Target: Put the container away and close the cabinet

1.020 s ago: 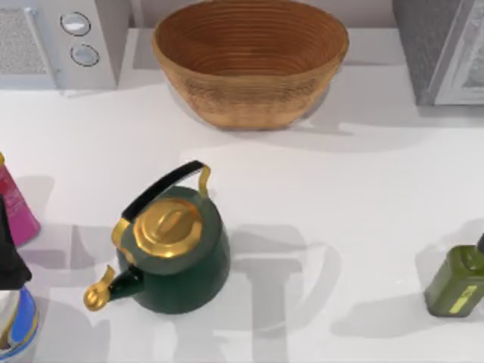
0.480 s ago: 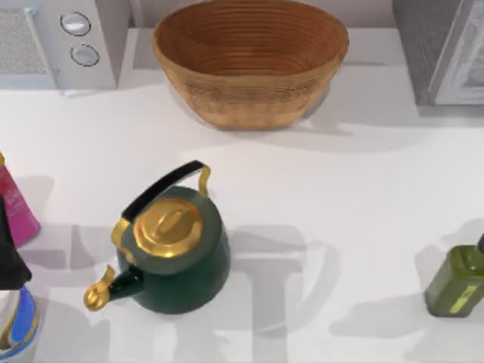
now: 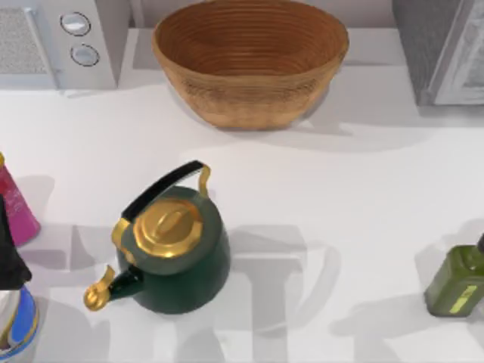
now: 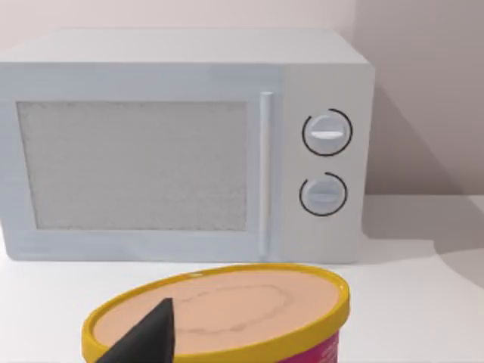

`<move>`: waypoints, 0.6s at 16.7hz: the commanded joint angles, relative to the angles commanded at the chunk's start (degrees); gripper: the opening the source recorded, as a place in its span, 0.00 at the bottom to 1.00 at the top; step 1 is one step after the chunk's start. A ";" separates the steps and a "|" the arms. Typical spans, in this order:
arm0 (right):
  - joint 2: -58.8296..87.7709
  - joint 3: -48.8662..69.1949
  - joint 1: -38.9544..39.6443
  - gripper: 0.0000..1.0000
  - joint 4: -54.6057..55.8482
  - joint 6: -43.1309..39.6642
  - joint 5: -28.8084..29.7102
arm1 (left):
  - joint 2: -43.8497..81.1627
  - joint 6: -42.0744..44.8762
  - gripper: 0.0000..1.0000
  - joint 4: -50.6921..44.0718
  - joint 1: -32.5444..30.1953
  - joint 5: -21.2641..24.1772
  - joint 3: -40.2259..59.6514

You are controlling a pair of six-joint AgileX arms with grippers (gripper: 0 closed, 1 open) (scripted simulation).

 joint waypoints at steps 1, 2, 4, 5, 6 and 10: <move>-0.42 1.37 0.15 1.00 -1.41 0.13 0.05 | 0.00 0.00 1.00 0.00 0.00 0.00 0.00; -0.67 2.16 0.24 1.00 -2.22 0.21 0.08 | 0.00 0.00 1.00 0.00 0.00 0.00 0.00; -0.75 2.38 0.27 1.00 -2.44 0.24 0.08 | 0.00 0.00 1.00 0.00 0.00 0.00 0.00; -0.75 2.38 0.27 1.00 -2.44 0.24 0.08 | 0.00 0.00 1.00 0.00 0.00 0.00 0.00; -0.75 2.38 0.27 1.00 -2.44 0.24 0.08 | 0.00 0.00 1.00 0.00 0.00 0.00 0.00; -0.57 2.73 1.47 1.00 -2.33 0.15 1.25 | 0.00 0.00 1.00 0.00 0.00 0.00 0.00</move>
